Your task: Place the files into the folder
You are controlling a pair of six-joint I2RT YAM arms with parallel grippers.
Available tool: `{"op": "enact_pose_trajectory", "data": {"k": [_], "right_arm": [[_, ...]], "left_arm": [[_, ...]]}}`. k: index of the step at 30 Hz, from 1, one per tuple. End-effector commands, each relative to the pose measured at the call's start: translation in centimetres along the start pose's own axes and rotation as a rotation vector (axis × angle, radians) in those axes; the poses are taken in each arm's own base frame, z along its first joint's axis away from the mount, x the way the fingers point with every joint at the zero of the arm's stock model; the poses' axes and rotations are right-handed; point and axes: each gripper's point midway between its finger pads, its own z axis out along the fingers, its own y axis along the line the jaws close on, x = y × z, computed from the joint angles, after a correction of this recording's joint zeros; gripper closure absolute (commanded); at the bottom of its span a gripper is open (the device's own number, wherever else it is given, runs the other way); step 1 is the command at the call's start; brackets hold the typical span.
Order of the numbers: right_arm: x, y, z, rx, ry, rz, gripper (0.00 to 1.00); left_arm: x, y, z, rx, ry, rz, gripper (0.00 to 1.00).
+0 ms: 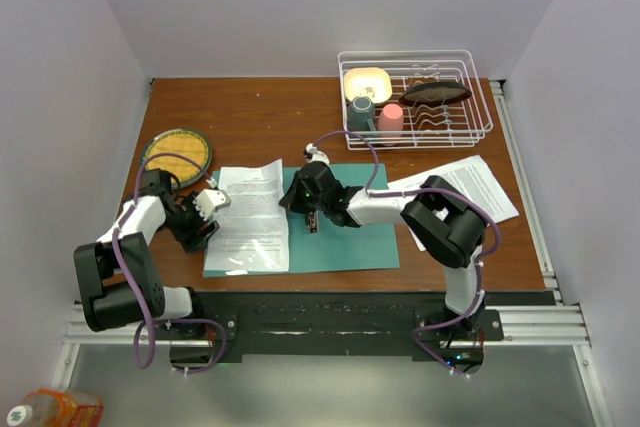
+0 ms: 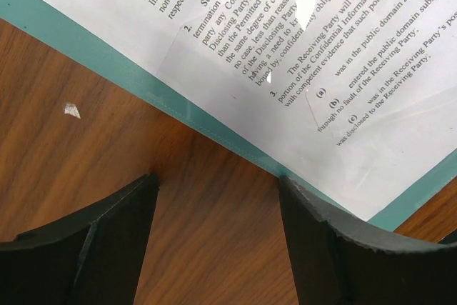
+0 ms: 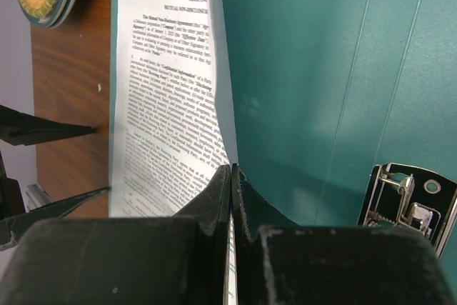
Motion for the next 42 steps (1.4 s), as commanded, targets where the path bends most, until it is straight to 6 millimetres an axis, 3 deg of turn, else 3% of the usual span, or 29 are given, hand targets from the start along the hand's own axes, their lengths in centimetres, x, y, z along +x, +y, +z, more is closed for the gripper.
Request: {"op": "enact_pose_trajectory", "data": {"k": [1, 9, 18, 27, 31, 35, 42], "right_arm": [[0.0, -0.2, -0.2, 0.012, -0.012, -0.014, 1.0], [0.7, -0.5, 0.8, 0.015, 0.006, -0.005, 1.0], [1.2, 1.1, 1.9, 0.014, 0.022, -0.042, 1.0], [1.0, -0.1, 0.4, 0.077, 0.012, -0.048, 0.99], [1.3, -1.2, 0.0, 0.137, 0.023, -0.052, 0.63], [0.7, -1.4, -0.7, 0.171, 0.012, -0.069, 0.43], [-1.9, 0.6, -2.9, 0.175, -0.016, -0.158, 0.42]], "left_arm": [[0.9, -1.4, 1.3, 0.046, 0.003, -0.011, 0.27], [0.8, -1.5, 1.4, 0.044, -0.001, -0.012, 0.27], [0.7, -1.3, 1.2, 0.038, -0.003, -0.014, 0.28], [0.6, -1.2, 1.2, 0.036, -0.008, -0.017, 0.28], [0.3, -0.8, 0.9, 0.023, -0.009, -0.021, 0.28], [0.2, 0.1, 0.6, -0.02, -0.001, -0.035, 0.29], [-1.1, 2.0, -1.1, -0.115, -0.029, -0.063, 0.29]]}}
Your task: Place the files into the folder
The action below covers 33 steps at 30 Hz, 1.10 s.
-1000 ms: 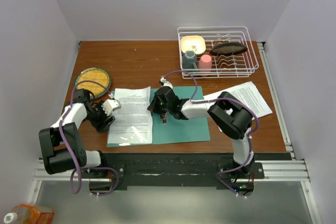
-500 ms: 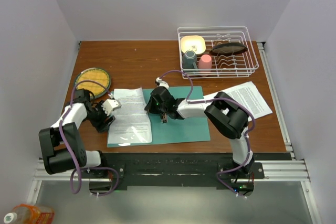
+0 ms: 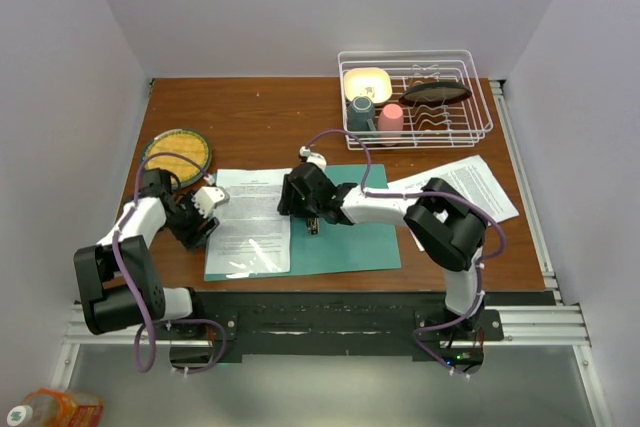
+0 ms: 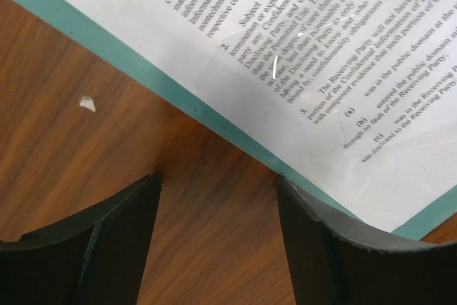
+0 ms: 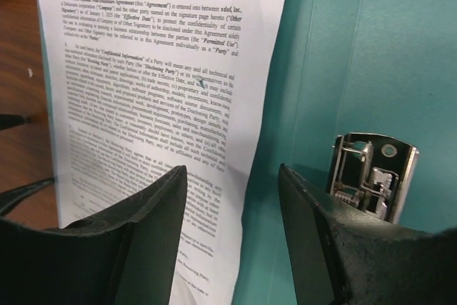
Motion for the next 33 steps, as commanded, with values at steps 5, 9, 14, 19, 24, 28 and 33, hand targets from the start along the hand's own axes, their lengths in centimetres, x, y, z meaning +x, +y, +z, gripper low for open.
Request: {"op": "enact_pose_trajectory", "data": {"k": [5, 9, 14, 19, 24, 28, 33], "right_arm": [[-5.6, 0.2, -5.7, 0.112, -0.098, -0.171, 0.42], [-8.0, -2.7, -8.3, 0.157, -0.148, -0.155, 0.43], [-10.2, -8.3, -10.6, 0.258, -0.187, -0.078, 0.49], [-10.1, -10.6, -11.4, 0.276, -0.189, -0.051, 0.85], [-6.7, -11.7, -9.7, 0.267, -0.084, -0.031, 1.0], [-4.7, -10.5, -8.4, 0.136, -0.061, 0.031, 1.0], [-2.5, -9.2, -7.6, -0.023, -0.051, 0.115, 0.99]], "left_arm": [[-4.2, 3.1, -4.2, -0.107, -0.091, -0.017, 0.28], [-7.6, 4.2, -7.6, -0.131, -0.173, 0.001, 0.24], [-13.9, 3.4, -11.1, -0.052, -0.318, 0.004, 0.23], [-20.8, -0.4, -9.6, 0.048, -0.41, 0.027, 0.21], [-24.0, -4.8, -4.6, 0.176, -0.367, 0.06, 0.26], [-24.9, -7.6, -1.7, 0.229, -0.338, 0.097, 0.27], [-24.9, -10.4, 0.5, 0.286, -0.312, 0.11, 0.29]]}}
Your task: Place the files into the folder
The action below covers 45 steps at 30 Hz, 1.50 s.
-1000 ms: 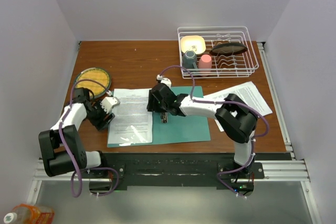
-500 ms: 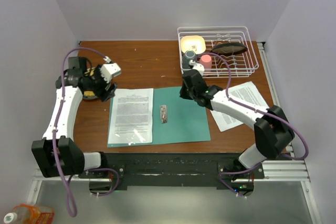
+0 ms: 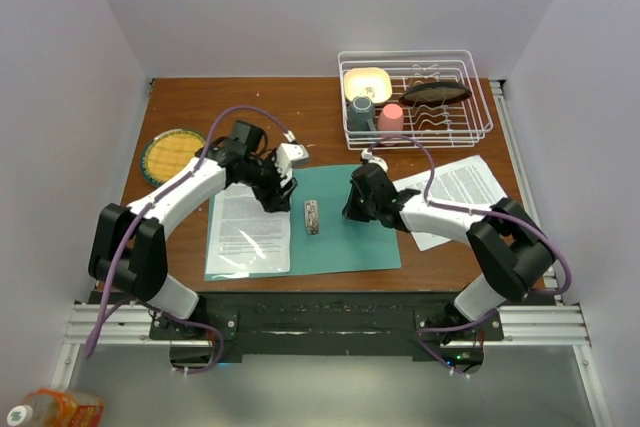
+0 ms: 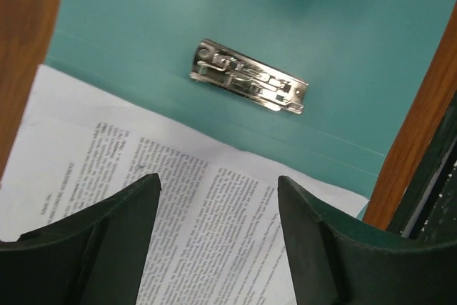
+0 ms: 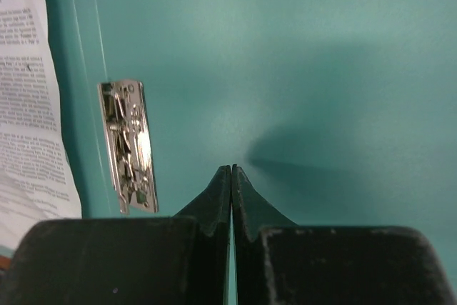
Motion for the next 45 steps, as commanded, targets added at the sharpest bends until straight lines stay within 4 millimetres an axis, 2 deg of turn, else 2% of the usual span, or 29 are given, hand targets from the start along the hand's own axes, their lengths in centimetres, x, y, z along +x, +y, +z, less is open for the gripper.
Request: {"op": "enact_pose_trajectory", "data": {"k": [1, 2, 5, 10, 12, 14, 17, 21, 25, 31, 39, 43, 45], "right_arm": [[-0.3, 4.8, -0.1, -0.268, -0.044, 0.091, 0.98], [-0.3, 4.8, 0.0, -0.27, -0.05, 0.091, 0.98], [0.1, 5.2, 0.5, -0.289, -0.034, 0.095, 1.0], [1.6, 6.4, 1.3, -0.301, -0.013, 0.067, 1.0], [2.4, 6.5, 1.5, -0.298, -0.004, 0.057, 1.0], [3.4, 6.1, 1.7, -0.288, 0.011, 0.055, 1.0], [4.8, 5.8, 1.5, -0.289, 0.021, 0.051, 1.0], [5.9, 5.6, 1.5, -0.278, 0.015, 0.053, 1.0], [6.5, 5.1, 1.8, -0.261, 0.014, 0.057, 1.0], [6.9, 4.6, 2.6, -0.235, 0.013, 0.085, 1.0], [6.9, 3.8, 3.3, -0.195, 0.001, 0.099, 1.0], [6.3, 4.0, 4.0, -0.185, -0.008, 0.096, 1.0], [6.0, 3.8, 4.1, -0.173, -0.019, 0.105, 1.0]], "left_arm": [[-1.7, -1.3, 1.9, 0.014, -0.051, -0.007, 0.31], [-1.5, -1.4, 2.3, 0.019, -0.043, -0.013, 0.38], [-0.8, -1.9, 3.3, 0.034, -0.019, -0.026, 0.47], [0.5, -2.9, 4.0, 0.033, -0.007, -0.035, 0.49], [1.0, -3.0, 4.1, 0.025, -0.006, -0.037, 0.54], [1.3, -3.2, 4.2, 0.013, 0.001, -0.031, 0.6], [1.0, -3.8, 4.4, 0.02, -0.005, -0.009, 0.62], [1.6, -4.6, 6.0, 0.04, 0.039, 0.023, 0.67], [2.7, -4.1, 7.8, 0.043, 0.08, 0.01, 0.7], [4.3, -2.3, 10.0, -0.002, 0.158, 0.001, 0.77], [1.8, -0.8, 10.9, -0.025, 0.116, 0.007, 0.79], [1.1, -0.8, 10.5, -0.031, 0.103, 0.013, 0.8], [1.0, -0.8, 9.6, -0.046, 0.098, 0.023, 0.8]]}}
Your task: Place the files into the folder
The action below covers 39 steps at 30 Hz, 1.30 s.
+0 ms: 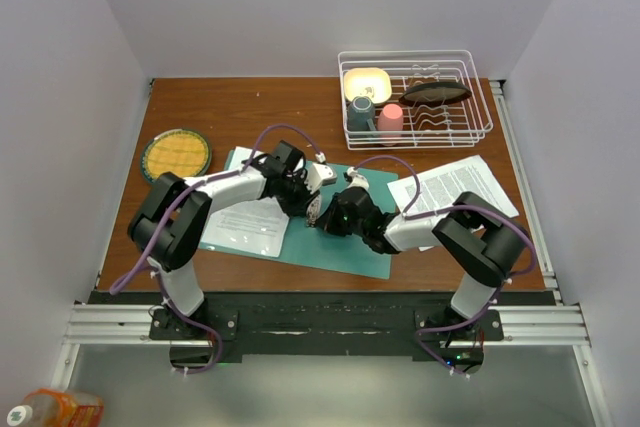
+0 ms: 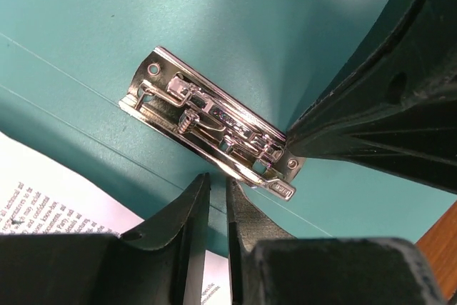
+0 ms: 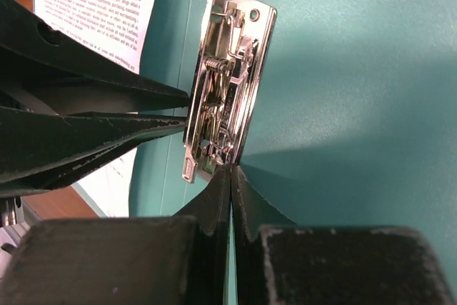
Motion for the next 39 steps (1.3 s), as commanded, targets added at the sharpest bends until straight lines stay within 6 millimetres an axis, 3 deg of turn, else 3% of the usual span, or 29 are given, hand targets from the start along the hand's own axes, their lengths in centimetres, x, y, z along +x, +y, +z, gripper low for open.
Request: {"op": "enact_pose_trajectory", "data": {"k": [1, 9, 15, 21, 32, 39], "right_arm": [[0.5, -2.4, 0.8, 0.095, 0.005, -0.004, 1.0], [0.6, -3.9, 1.2, 0.141, 0.001, 0.01, 1.0], [1.1, -4.5, 1.4, 0.154, 0.009, 0.021, 1.0], [1.3, -4.9, 1.2, 0.167, 0.011, 0.021, 1.0], [1.7, -5.3, 0.9, 0.175, 0.023, 0.024, 1.0], [1.9, -5.5, 0.8, 0.178, 0.028, 0.022, 1.0]], "left_arm": [[-1.4, 0.5, -1.0, -0.038, -0.046, 0.023, 0.8], [-0.9, -1.7, -4.2, -0.002, -0.068, 0.027, 0.74], [0.6, -1.8, -2.9, 0.016, -0.034, 0.021, 0.76], [0.7, -1.0, -1.4, 0.004, -0.019, 0.03, 0.82], [-1.3, -1.3, -2.5, 0.013, -0.083, 0.027, 0.86], [-1.9, -1.4, -2.7, 0.019, -0.104, 0.016, 0.81]]}}
